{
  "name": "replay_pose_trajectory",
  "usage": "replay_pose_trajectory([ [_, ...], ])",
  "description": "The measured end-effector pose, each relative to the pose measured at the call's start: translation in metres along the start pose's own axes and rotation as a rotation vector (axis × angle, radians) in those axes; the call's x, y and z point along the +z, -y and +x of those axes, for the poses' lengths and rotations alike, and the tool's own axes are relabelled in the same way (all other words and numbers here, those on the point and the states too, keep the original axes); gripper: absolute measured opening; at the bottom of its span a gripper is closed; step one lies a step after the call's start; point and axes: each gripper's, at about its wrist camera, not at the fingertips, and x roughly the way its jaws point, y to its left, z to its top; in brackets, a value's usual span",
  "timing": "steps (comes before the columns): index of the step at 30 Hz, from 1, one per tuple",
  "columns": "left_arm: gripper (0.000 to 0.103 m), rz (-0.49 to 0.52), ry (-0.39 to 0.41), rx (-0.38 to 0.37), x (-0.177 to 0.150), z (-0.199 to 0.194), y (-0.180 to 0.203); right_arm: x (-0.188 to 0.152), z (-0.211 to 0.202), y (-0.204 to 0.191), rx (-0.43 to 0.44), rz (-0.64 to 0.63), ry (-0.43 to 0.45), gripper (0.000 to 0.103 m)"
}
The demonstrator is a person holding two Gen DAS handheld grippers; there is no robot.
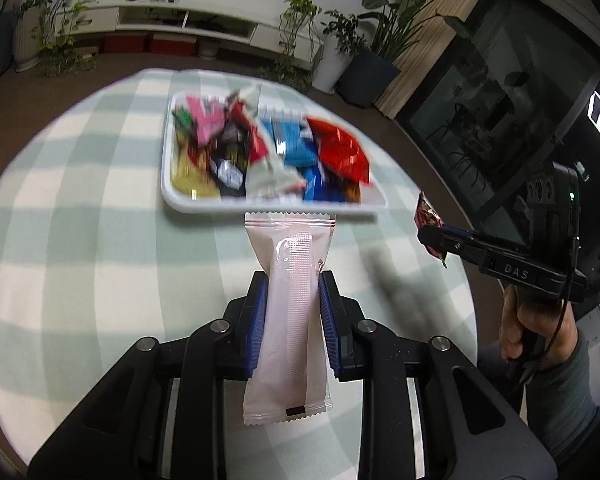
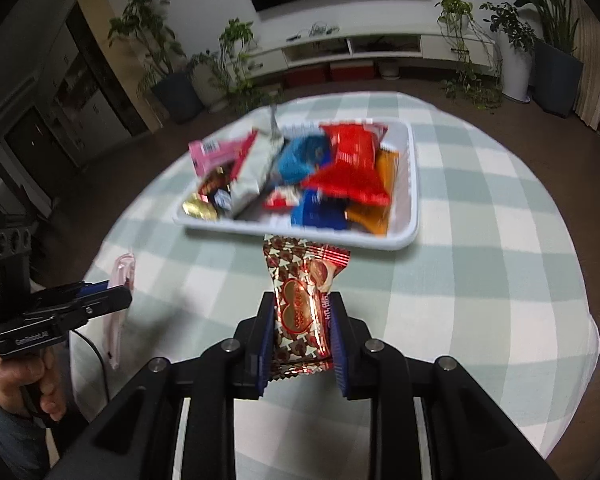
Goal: Organize snacks
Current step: 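Carry the pink packet and brown candy into the white tray and open both tools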
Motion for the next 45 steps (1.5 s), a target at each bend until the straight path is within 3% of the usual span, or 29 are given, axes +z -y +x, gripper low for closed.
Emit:
replay_pose_trajectory([
  [7, 0.024, 0.048, 0.077, 0.041, 0.075, 0.002, 0.002, 0.065, -0.01, -0.019, 0.007, -0.023, 0.113, 0.027],
  [13, 0.024, 0.059, 0.089, 0.107, 0.117, 0.039, -0.01, 0.107, 0.024, -0.028, -0.01, -0.039, 0.109, 0.027],
  [23, 0.024, 0.08, 0.049, 0.153, 0.129, 0.108, -0.028, 0.117, 0.106, -0.018, -0.072, -0.038, 0.001, 0.027],
  [38, 0.027, 0.096, 0.035, 0.204, 0.126, 0.14, -0.038, 0.111, 0.138, -0.011, -0.144, -0.072, -0.044, 0.03],
  [40, 0.031, 0.101, 0.036, 0.212, 0.125, 0.139, -0.037, 0.111, 0.137, -0.011, -0.145, -0.07, -0.041, 0.032],
  [42, 0.045, 0.099, 0.037, 0.211, 0.125, 0.139, -0.037, 0.111, 0.136, -0.012, -0.154, -0.075, -0.036, 0.034],
  [45, 0.048, 0.1, 0.043, 0.216, 0.123, 0.137, -0.036, 0.11, 0.136, -0.013, -0.155, -0.073, -0.033, 0.038],
])
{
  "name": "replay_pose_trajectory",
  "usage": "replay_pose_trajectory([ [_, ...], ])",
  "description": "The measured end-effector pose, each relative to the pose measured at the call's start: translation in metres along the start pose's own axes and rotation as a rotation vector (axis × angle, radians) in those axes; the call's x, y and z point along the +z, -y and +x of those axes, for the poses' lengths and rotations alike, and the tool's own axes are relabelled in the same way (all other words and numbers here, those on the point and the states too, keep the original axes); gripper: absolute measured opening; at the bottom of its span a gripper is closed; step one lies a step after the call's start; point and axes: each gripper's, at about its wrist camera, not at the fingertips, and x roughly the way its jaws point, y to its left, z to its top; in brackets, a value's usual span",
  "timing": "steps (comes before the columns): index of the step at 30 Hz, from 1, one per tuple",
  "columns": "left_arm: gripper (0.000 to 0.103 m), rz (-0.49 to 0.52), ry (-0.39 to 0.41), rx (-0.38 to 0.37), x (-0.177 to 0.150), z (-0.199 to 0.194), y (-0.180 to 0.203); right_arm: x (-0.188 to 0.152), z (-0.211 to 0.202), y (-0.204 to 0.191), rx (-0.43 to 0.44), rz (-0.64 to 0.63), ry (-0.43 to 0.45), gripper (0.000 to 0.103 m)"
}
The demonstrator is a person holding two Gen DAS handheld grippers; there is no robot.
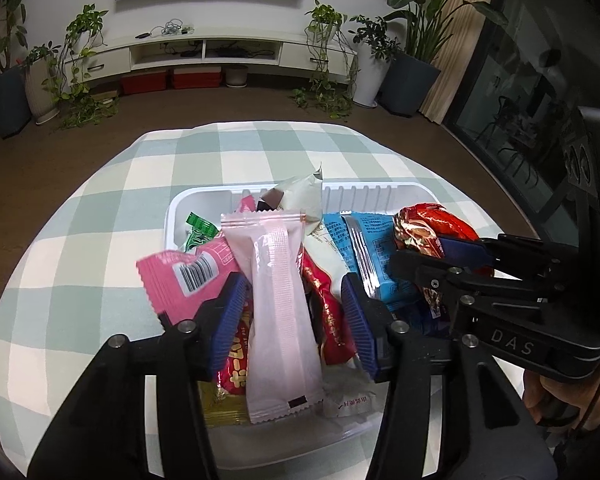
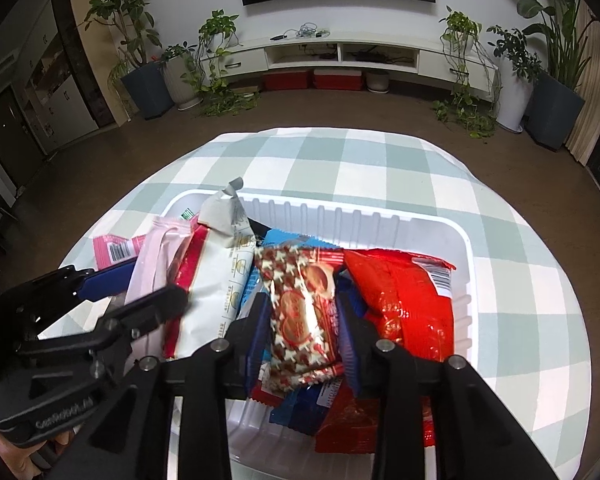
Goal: Organize snacks
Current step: 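Carry the pink packet and brown candy into the white tray and open both tools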
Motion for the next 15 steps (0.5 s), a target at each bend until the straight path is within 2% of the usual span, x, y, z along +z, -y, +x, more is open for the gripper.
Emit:
replay_pose_trajectory([
  [3, 0.054, 0.002, 0.009, 0.006, -0.001, -0.005, 0.001, -0.001, -0.002, -0.001, 0.0, 0.005, 0.007, 0.042],
  [10, 0.059, -0.001, 0.021, 0.013, -0.005, -0.016, 0.002, -0.001, -0.01, -0.004, -0.006, 0.006, 0.029, 0.053],
  [15, 0.071, -0.003, 0.042, 0.025, -0.011, -0.031, 0.003, -0.002, -0.022, -0.002, -0.005, 0.022, 0.058, 0.059],
])
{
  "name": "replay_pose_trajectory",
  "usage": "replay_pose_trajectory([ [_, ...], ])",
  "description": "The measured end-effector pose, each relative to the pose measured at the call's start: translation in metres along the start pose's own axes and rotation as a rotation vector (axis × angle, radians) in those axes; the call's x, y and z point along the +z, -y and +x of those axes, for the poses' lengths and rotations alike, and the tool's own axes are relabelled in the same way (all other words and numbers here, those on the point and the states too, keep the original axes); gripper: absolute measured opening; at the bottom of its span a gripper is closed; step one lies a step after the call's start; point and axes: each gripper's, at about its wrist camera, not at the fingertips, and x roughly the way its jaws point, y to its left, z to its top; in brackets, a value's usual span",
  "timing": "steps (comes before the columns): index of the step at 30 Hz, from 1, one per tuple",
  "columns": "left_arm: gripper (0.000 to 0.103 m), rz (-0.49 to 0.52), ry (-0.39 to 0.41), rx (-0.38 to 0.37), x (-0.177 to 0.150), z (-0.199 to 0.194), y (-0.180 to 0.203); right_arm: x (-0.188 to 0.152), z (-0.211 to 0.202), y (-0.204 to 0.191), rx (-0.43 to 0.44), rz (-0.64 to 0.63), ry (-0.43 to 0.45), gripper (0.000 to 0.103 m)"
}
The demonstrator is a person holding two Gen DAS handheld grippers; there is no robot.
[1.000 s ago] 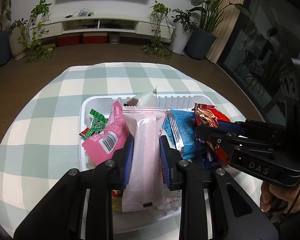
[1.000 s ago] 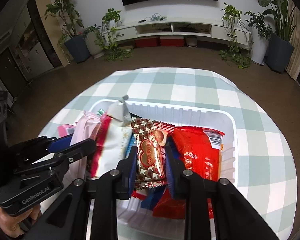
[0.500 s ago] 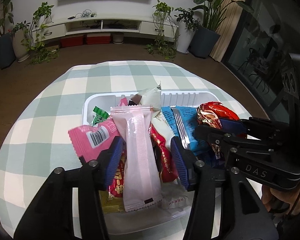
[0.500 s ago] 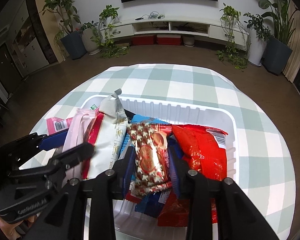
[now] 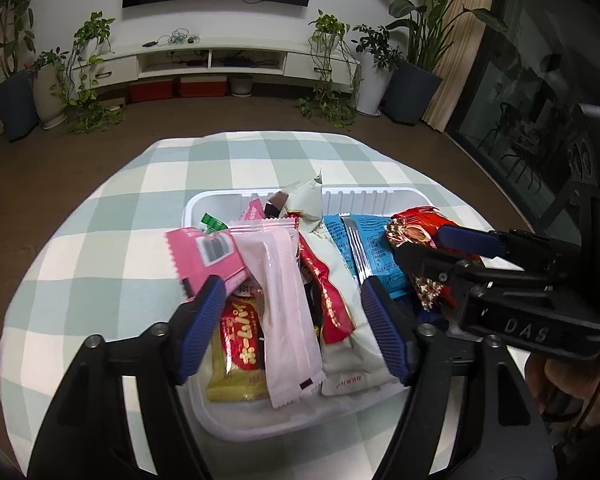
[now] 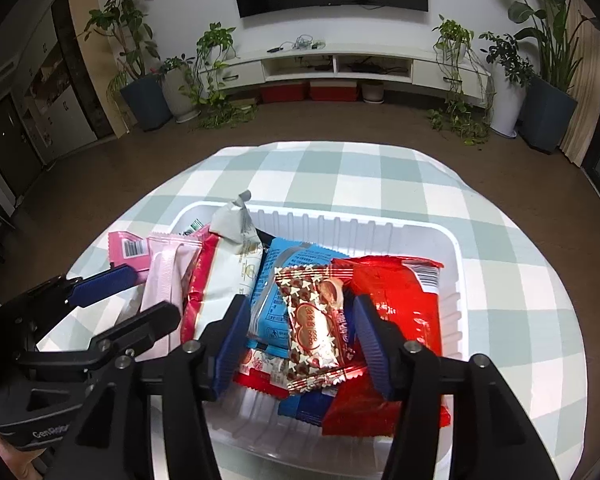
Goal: Organize snacks
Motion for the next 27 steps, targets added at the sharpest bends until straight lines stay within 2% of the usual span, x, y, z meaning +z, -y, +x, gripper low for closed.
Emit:
replay_pose_trajectory([
  [2, 0.071, 0.005, 0.01, 0.009, -0.002, -0.009, 0.002, -0.001, -0.008, 0.001, -0.005, 0.011, 0.02, 0.066],
  [5, 0.081, 0.014, 0.041, 0.032, -0.008, -0.028, 0.006, -0.004, -0.026, 0.003, 0.008, 0.034, 0.058, 0.074],
  [6, 0.087, 0.022, 0.057, 0.043, -0.011, -0.036, 0.008, -0.006, -0.034, 0.002, 0.009, 0.04, 0.078, 0.075],
  [9, 0.098, 0.052, 0.127, 0.085, -0.02, -0.064, 0.016, -0.014, -0.057, 0.001, 0.016, 0.05, 0.141, 0.086],
  [12, 0.1, 0.081, 0.208, 0.135, -0.031, -0.098, 0.027, -0.027, -0.088, 0.0, 0.021, 0.058, 0.22, 0.091],
  [16, 0.101, 0.126, 0.344, 0.228, -0.051, -0.152, 0.051, -0.052, -0.145, -0.001, 0.021, 0.082, 0.4, 0.103],
  [18, 0.102, 0.138, 0.413, 0.299, -0.063, -0.18, 0.063, -0.066, -0.179, -0.001, 0.011, 0.092, 0.505, 0.103],
  [20, 0.102, 0.136, 0.472, 0.351, -0.076, -0.205, 0.074, -0.075, -0.205, 0.001, -0.005, 0.113, 0.574, 0.103],
  [22, 0.103, 0.091, 0.492, 0.47, -0.089, -0.226, 0.084, -0.084, -0.229, 0.004, -0.006, 0.145, 0.619, 0.103],
  [23, 0.103, 0.083, 0.493, 0.498, -0.093, -0.232, 0.087, -0.088, -0.241, 0.007, 0.001, 0.164, 0.633, 0.103],
  [27, 0.103, 0.065, 0.445, 0.464, -0.112, -0.252, 0.096, -0.105, -0.274, 0.014, -0.023, 0.245, 0.65, 0.103],
])
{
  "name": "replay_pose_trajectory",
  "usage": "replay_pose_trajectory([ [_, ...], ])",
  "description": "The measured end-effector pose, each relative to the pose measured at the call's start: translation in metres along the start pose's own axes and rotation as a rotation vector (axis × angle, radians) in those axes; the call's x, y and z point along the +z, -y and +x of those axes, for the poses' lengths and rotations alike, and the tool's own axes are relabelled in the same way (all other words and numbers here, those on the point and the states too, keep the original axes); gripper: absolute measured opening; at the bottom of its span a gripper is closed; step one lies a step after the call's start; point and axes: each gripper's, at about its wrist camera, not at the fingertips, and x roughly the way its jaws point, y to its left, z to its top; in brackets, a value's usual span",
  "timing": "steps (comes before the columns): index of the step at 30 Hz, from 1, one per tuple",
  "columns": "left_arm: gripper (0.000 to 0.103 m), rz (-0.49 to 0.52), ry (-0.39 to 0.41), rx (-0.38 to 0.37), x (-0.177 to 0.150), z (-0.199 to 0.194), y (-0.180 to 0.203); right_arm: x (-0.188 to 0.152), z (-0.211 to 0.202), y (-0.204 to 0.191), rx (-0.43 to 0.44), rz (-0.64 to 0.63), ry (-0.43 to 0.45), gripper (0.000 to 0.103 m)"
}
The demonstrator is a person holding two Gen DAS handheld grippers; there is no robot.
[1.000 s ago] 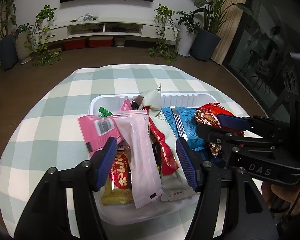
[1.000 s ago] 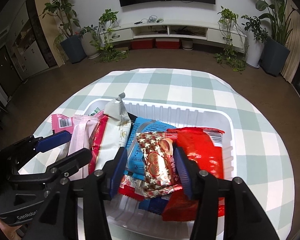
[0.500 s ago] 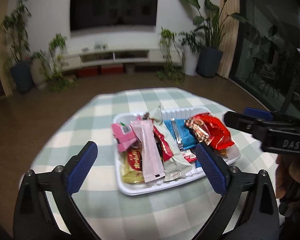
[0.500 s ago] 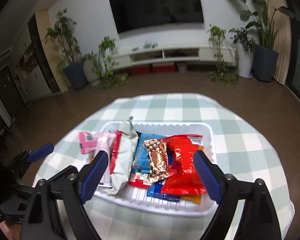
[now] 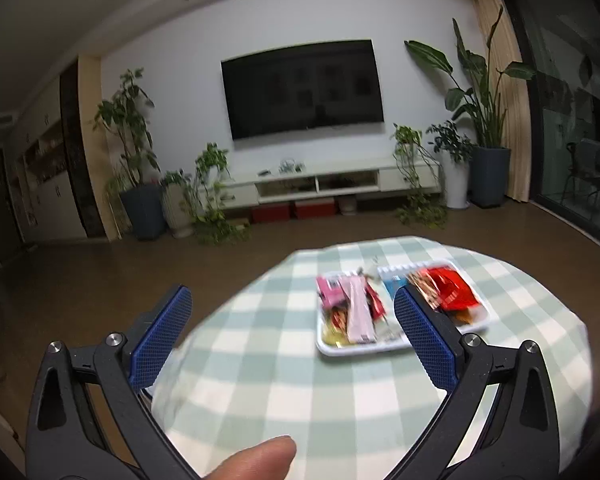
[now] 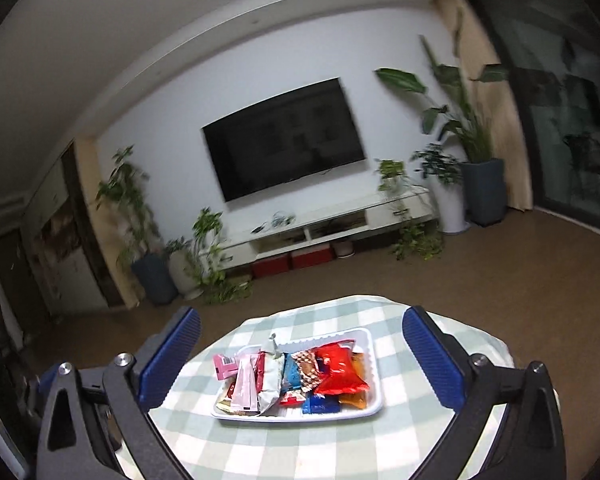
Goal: Organize snacks
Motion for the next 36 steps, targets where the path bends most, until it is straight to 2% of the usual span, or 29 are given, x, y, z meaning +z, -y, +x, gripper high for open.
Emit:
replay_pose_trajectory([
  [3, 0.103, -0.005, -0.061, -0.034, -0.014, -0.011, 0.002, -0.004, -0.02, 0.004, -0.016, 0.001, -0.01, 0.103],
  [7, 0.103, -0.027, -0.162, -0.082, -0.04, -0.021, 0.007, -0.027, -0.037, -0.004, -0.073, -0.089, -0.043, 0.103],
  [9, 0.102, -0.034, -0.21, -0.107, -0.054, -0.021, 0.011, -0.041, -0.04, -0.007, -0.089, -0.116, -0.082, 0.103],
  [12, 0.102, -0.055, -0.277, -0.129, -0.076, -0.021, 0.018, -0.066, -0.034, -0.004, -0.089, -0.112, -0.185, 0.103],
  [14, 0.102, -0.048, -0.297, -0.123, -0.087, -0.017, 0.024, -0.085, -0.028, 0.002, -0.091, -0.093, -0.276, 0.103],
  [17, 0.103, -0.036, -0.319, -0.122, -0.099, -0.016, 0.03, -0.103, -0.022, 0.007, -0.107, -0.076, -0.345, 0.101],
  [26, 0.102, -0.053, -0.367, -0.115, -0.111, 0.003, 0.028, -0.122, -0.017, 0.011, -0.169, -0.093, -0.396, 0.101],
  [36, 0.102, -0.059, -0.397, -0.111, -0.116, 0.012, 0.022, -0.132, -0.01, -0.007, -0.168, -0.152, -0.432, 0.101],
])
